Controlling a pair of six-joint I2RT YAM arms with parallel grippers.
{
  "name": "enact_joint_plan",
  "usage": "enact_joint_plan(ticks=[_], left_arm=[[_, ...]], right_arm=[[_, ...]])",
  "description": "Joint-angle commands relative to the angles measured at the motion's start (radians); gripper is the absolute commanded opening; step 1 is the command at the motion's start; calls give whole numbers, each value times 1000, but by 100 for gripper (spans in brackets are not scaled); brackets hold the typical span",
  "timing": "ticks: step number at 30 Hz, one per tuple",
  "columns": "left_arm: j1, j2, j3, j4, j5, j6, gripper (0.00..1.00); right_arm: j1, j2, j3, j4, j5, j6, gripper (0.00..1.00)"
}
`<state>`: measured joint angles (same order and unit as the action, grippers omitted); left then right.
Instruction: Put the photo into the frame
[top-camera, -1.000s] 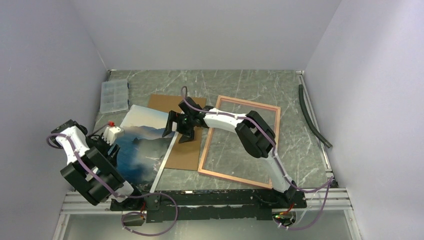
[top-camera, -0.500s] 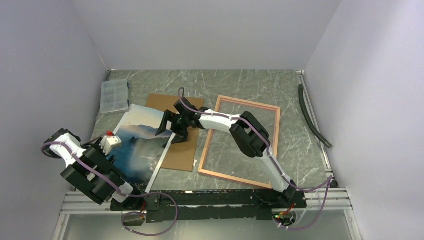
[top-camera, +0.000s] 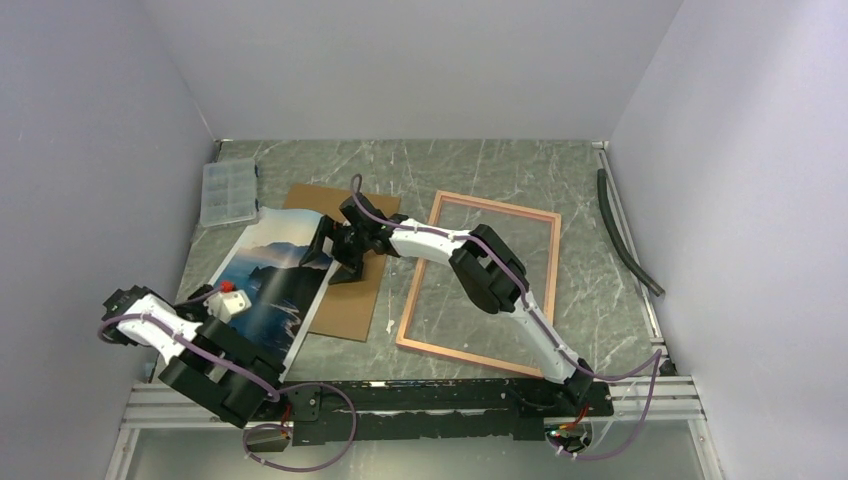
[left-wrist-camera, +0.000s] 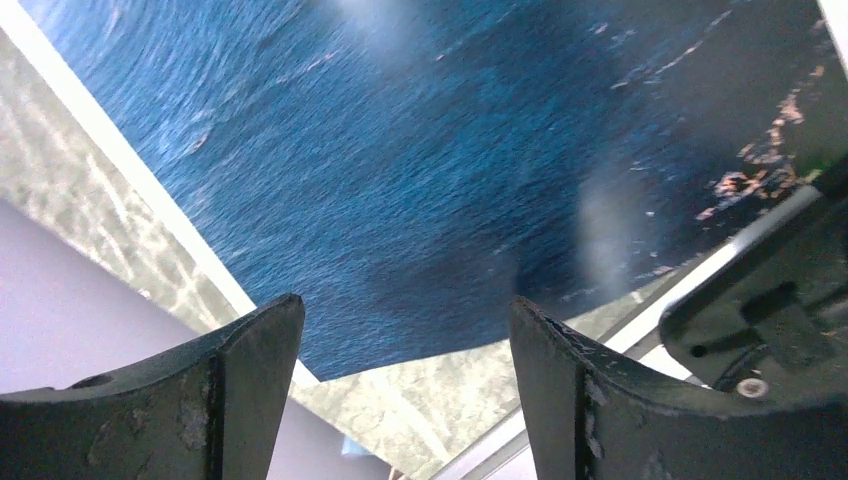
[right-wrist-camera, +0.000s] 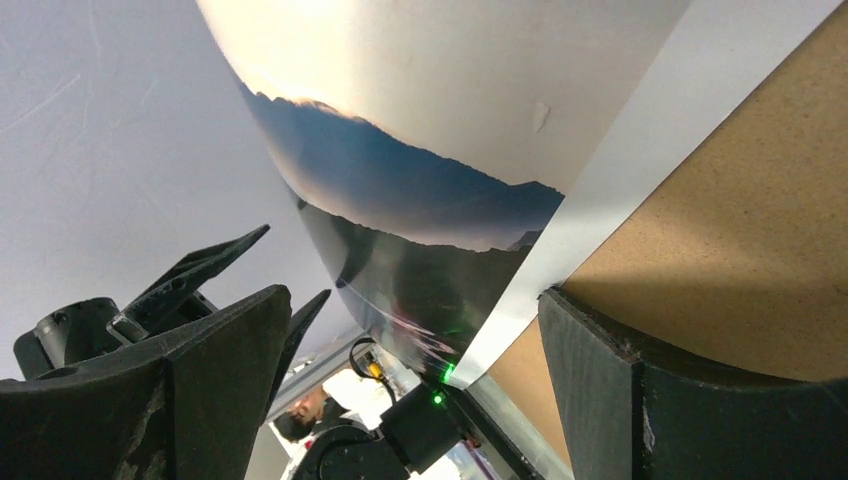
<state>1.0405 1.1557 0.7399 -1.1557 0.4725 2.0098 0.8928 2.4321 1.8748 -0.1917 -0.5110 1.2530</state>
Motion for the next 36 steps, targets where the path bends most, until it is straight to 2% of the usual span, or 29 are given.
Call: enact_joint_plan(ticks=[1,5,6,7,8,10,16,22,29,33,36], left_arm=[[47,-19,-4,53,106,431,81],[128,-20,5,0,154,559,84],[140,-16,13,-14,154,580,87],[151,-10,23,-28,153,594,93],[170,-3,35,-48,154,617,94],[208,10,58,-104,149,686,95],[236,-6,107,-193,107,700,95],[235,-68,38,-159,89,715,95],[222,-138,-47,2,146,722,94],[221,-148,-23,-40,177,723,95],[221,-165,-60,15,169,723,95]], right_arm=[[3,77,20,-17,82,-5,100],[-3,85,23,3,68,7,100],[-4,85,21,6,66,10,100],[-5,83,20,9,67,12,100],[-5,81,17,13,67,14,100],[-8,75,10,20,67,17,100],[-20,61,-6,48,64,32,100],[-26,51,-23,84,53,56,100],[-32,51,-31,124,44,82,100],[-36,59,-15,124,45,90,100],[-37,61,-14,133,49,98,100]])
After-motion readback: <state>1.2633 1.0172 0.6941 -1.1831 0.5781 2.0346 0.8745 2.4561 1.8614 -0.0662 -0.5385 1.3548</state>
